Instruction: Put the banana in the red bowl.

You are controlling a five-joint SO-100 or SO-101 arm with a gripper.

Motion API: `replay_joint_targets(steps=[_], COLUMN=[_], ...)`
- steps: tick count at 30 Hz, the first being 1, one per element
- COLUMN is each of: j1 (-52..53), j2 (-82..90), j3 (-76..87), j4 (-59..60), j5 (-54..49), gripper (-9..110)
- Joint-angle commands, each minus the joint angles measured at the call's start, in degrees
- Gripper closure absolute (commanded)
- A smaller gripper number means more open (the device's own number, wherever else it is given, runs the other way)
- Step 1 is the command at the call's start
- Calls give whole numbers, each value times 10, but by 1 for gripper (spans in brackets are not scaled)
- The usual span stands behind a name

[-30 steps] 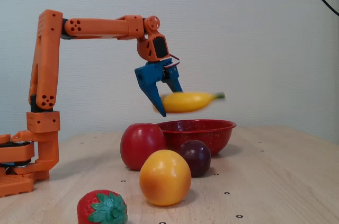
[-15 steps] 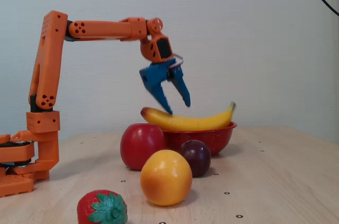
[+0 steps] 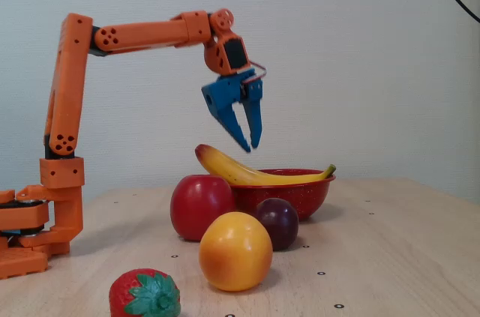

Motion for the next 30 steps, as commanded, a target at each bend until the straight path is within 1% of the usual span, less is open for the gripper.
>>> replay_joint_targets(steps=[1, 4, 15, 22, 30], j1=[-24, -45, -153, -222, -259], j2=[96, 141, 351, 491, 684], j3=[-6, 41, 311, 490, 700], j4=[-2, -25, -146, -191, -228], j5=[-1, 10, 52, 70, 90], gripper=[101, 101, 101, 101, 101])
